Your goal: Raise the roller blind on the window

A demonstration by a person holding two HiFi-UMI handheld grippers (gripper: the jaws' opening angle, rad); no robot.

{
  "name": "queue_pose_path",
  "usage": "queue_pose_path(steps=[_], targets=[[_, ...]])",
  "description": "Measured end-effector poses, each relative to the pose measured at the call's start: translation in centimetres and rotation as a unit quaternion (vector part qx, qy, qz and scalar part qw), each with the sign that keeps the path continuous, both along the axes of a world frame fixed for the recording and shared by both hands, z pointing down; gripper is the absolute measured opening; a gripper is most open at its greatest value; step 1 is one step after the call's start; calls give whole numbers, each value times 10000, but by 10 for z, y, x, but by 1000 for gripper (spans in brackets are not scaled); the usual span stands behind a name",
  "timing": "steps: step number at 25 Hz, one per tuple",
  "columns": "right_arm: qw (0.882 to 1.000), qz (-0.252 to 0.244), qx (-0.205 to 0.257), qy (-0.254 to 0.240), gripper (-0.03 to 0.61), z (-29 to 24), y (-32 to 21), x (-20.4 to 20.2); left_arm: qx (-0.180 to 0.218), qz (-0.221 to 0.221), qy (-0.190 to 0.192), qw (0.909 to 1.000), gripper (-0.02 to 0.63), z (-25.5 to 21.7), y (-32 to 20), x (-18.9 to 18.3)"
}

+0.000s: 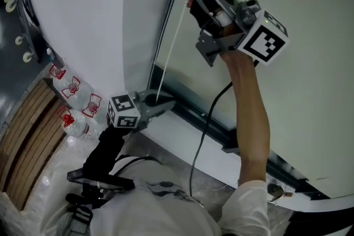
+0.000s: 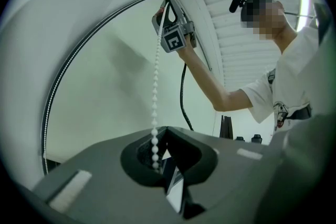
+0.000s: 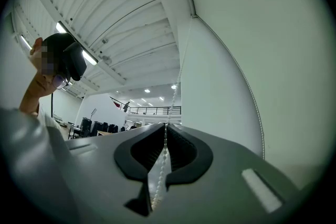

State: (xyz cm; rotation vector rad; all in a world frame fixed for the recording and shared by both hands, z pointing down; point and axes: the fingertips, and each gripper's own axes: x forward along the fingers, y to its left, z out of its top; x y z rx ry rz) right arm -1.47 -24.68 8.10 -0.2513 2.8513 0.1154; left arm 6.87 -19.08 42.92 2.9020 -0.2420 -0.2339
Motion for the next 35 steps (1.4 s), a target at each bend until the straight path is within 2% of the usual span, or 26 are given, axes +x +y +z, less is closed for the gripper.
queue_pose_path(steps=[10,19,30,32,35], targets=[[9996,-1,-283,93,15,52,3,4,17,-41,-11,10000,-2,-4,-3,-3],[9964,-5,-766,362,15,123,7,3,67,-17,-35,10000,-2,-10,-3,-2],[9851,-70,-1465,895,15,222,19,3,57,-39,-57,10000,-2,-7,-5,-2],[9834,-74,-1590,869,15,231,20,6,49,-38,-58,10000,-2,-7,-5,-2],[9839,-49,-1538,903,15,229,22,7,59,-32,-47,10000,-2,-7,-4,-2]])
